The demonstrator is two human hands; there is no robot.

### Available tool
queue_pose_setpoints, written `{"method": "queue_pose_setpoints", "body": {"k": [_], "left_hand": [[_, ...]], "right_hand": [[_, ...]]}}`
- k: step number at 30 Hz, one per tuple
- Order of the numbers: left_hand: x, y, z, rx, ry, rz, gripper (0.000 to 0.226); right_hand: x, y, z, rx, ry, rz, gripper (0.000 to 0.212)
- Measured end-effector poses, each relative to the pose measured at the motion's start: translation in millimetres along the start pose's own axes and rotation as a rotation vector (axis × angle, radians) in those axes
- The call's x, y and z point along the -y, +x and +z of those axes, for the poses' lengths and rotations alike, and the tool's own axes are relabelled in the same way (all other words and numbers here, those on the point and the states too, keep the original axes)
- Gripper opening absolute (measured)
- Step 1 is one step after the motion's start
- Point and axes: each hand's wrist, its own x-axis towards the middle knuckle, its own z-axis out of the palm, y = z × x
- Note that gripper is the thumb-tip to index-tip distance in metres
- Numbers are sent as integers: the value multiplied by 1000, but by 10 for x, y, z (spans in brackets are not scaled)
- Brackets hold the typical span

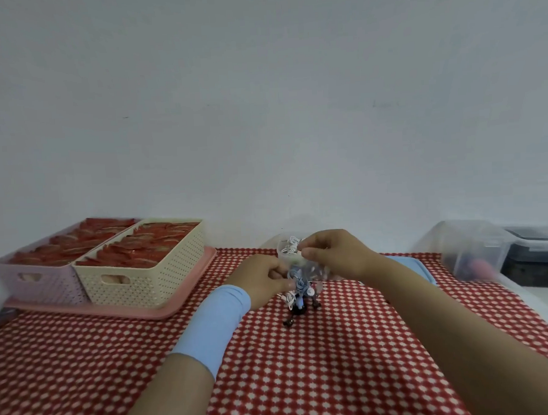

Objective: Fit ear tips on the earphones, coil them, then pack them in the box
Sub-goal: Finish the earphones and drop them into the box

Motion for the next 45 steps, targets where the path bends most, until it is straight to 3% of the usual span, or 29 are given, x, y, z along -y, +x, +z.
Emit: {"method": "queue_pose_setpoints", "body": {"k": [4, 6, 9, 12, 18, 23, 29, 32, 35, 38, 40, 42, 45], "left_hand": [[-26, 34, 65, -64, -47, 22, 10], [-27, 53, 117, -82, -128, 9, 4], [-2, 64, 198, -33, -221, -24, 8], [27, 67, 208, 49, -275, -57, 27], [136, 105, 113, -78, -123, -33, 39], [145, 103, 70, -104, -68, -42, 33], [76, 113, -51, -124, -169, 17, 24], [32, 128, -100, -105, -210, 18, 22], [31, 139, -115, -74, -153, -21, 24], [36, 133, -96, -31, -126, -65, 20], [30, 112, -55, -13, -137, -75, 20], [64, 96, 19, 4, -197, -94, 22], [151, 61, 111, -4, -439, -159, 17]], "right_hand": [[-134, -68, 30, 174, -68, 19, 41], [-220, -91, 74, 236, -131, -2, 47], [-309, -93, 108, 206, -209, -47, 41], [-320, -96, 79, 169, -150, -37, 42], [-348, -19, 112, 88, -234, -14, 32], [-318, 43, 156, 82, -277, -36, 27], [-103, 38, 197, 201, 56, -78, 21], [-83, 67, 219, 164, 44, -98, 9], [-107, 87, 210, 124, -6, -76, 11], [-111, 73, 195, 224, -70, 20, 9], [-123, 60, 212, 293, -130, 85, 19], [-170, 64, 222, 304, -200, 101, 30], [-201, 25, 235, 238, -144, 54, 14]]}}
